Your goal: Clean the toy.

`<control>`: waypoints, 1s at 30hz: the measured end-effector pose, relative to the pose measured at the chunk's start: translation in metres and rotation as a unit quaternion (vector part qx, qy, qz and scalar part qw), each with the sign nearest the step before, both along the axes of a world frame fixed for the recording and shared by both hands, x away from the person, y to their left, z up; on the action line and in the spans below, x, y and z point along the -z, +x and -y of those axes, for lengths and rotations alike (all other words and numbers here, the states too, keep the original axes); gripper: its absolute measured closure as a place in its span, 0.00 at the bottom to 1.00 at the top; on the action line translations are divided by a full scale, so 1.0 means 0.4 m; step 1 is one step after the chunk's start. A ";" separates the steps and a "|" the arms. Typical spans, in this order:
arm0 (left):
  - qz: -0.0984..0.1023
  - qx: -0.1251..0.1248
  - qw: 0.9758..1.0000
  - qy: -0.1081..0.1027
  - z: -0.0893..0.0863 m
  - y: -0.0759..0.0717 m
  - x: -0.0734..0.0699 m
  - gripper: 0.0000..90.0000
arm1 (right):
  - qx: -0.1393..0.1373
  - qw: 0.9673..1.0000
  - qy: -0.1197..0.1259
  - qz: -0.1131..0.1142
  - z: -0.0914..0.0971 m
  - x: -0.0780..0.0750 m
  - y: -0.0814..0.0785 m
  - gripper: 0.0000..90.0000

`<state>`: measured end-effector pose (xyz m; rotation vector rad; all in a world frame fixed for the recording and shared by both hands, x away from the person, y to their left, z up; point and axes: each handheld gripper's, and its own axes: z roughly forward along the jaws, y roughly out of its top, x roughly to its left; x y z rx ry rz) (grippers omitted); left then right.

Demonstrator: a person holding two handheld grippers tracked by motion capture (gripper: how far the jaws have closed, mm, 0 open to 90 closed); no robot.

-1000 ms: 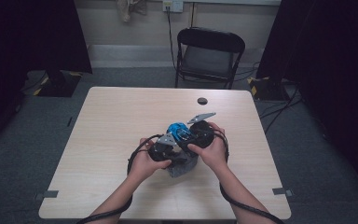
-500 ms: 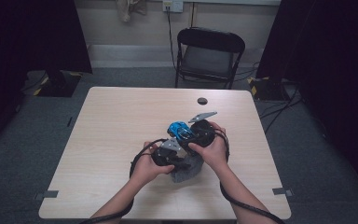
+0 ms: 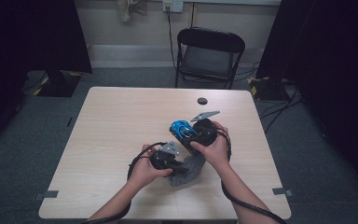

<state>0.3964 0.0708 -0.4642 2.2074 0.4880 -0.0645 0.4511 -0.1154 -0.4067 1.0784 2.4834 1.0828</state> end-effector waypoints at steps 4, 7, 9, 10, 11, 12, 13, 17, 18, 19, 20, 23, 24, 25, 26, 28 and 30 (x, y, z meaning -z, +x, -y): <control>0.005 -0.018 1.000 0.007 -0.029 0.012 -0.002 0.81 | 0.004 1.000 -0.001 -0.001 0.009 -0.002 0.002 0.32; 0.008 -0.035 0.999 0.013 -0.060 0.025 -0.009 0.81 | 0.008 1.000 -0.002 -0.001 0.020 -0.001 0.003 0.32; 0.010 -0.046 0.999 0.009 -0.075 0.031 -0.012 0.81 | 0.010 1.000 -0.003 -0.002 0.027 0.001 0.004 0.32; 0.011 -0.050 0.999 0.009 -0.083 0.034 -0.015 0.81 | 0.012 1.000 -0.004 0.001 0.030 0.002 0.004 0.32; 0.012 -0.053 0.999 0.008 -0.090 0.036 -0.017 0.81 | 0.014 1.000 -0.004 -0.001 0.033 0.004 0.005 0.32; 0.012 -0.056 0.998 0.005 -0.096 0.038 -0.018 0.81 | 0.014 1.000 -0.002 -0.003 0.036 0.005 0.006 0.32; 0.014 -0.060 0.998 0.007 -0.102 0.041 -0.020 0.81 | 0.017 1.000 -0.002 -0.003 0.039 0.006 0.007 0.32; 0.019 -0.075 0.997 0.006 -0.124 0.052 -0.024 0.81 | 0.020 1.000 -0.003 -0.005 0.049 0.011 0.008 0.32; 0.020 -0.078 0.997 0.007 -0.129 0.055 -0.025 0.81 | 0.022 1.000 -0.002 -0.005 0.052 0.012 0.008 0.32; 0.020 -0.082 0.996 0.008 -0.134 0.057 -0.025 0.81 | 0.022 1.000 -0.002 -0.006 0.055 0.014 0.008 0.32; 0.020 -0.083 0.996 0.007 -0.137 0.059 -0.025 0.81 | 0.022 1.000 -0.002 -0.008 0.058 0.015 0.009 0.32; 0.020 -0.090 0.996 0.006 -0.149 0.065 -0.028 0.81 | 0.026 1.000 -0.003 -0.010 0.069 0.021 0.010 0.32; 0.021 -0.090 0.996 0.006 -0.152 0.067 -0.030 0.81 | 0.028 1.000 -0.006 -0.010 0.073 0.023 0.011 0.32; 0.021 -0.093 0.995 0.004 -0.154 0.068 -0.030 0.81 | 0.028 1.000 -0.006 -0.011 0.078 0.025 0.012 0.32; 0.020 -0.094 0.995 0.005 -0.157 0.070 -0.031 0.81 | 0.032 0.999 -0.004 -0.013 0.082 0.027 0.012 0.32; 0.021 -0.096 0.995 0.006 -0.162 0.073 -0.033 0.81 | 0.035 0.999 -0.006 -0.014 0.091 0.030 0.014 0.32; 0.022 -0.099 0.995 0.006 -0.165 0.075 -0.032 0.81 | 0.036 0.999 -0.004 -0.018 0.100 0.034 0.015 0.32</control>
